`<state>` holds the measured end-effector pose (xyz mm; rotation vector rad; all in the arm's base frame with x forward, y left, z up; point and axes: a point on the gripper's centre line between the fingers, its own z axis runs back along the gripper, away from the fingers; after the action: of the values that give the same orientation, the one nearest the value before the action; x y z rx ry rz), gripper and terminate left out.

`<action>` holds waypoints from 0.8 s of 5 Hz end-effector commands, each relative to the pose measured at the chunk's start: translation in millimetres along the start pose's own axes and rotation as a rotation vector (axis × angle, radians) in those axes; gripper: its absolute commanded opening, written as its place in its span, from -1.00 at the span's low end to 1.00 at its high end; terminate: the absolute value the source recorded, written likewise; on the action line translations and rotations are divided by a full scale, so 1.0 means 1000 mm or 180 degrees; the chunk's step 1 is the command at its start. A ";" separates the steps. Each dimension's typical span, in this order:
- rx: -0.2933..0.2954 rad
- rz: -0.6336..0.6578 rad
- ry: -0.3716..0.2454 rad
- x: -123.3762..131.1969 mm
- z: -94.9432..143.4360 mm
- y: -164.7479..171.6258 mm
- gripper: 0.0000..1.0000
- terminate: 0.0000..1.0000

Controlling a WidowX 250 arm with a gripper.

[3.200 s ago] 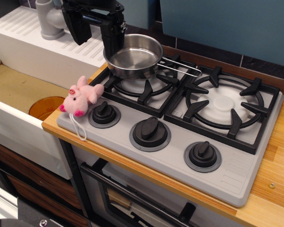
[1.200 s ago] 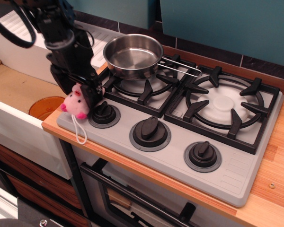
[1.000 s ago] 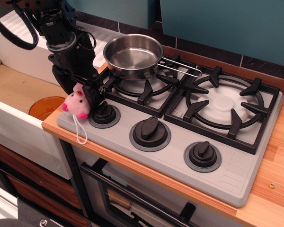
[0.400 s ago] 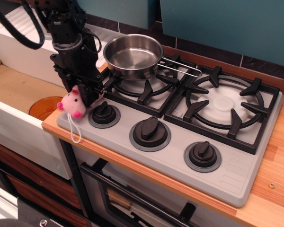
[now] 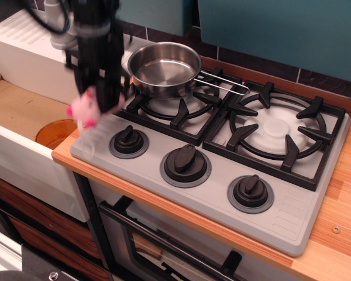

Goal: Put stuffedpig in pan

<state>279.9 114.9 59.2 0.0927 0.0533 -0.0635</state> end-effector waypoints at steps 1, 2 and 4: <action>0.0223 -0.0015 0.0006 0.031 0.119 -0.002 -1.00 -1.00; 0.0190 -0.0015 0.0051 0.049 0.149 -0.009 -1.00 -1.00; 0.0082 -0.0141 -0.0084 0.082 0.129 -0.014 -1.00 -1.00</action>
<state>364.0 82.0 160.5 0.0959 0.0886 -0.1144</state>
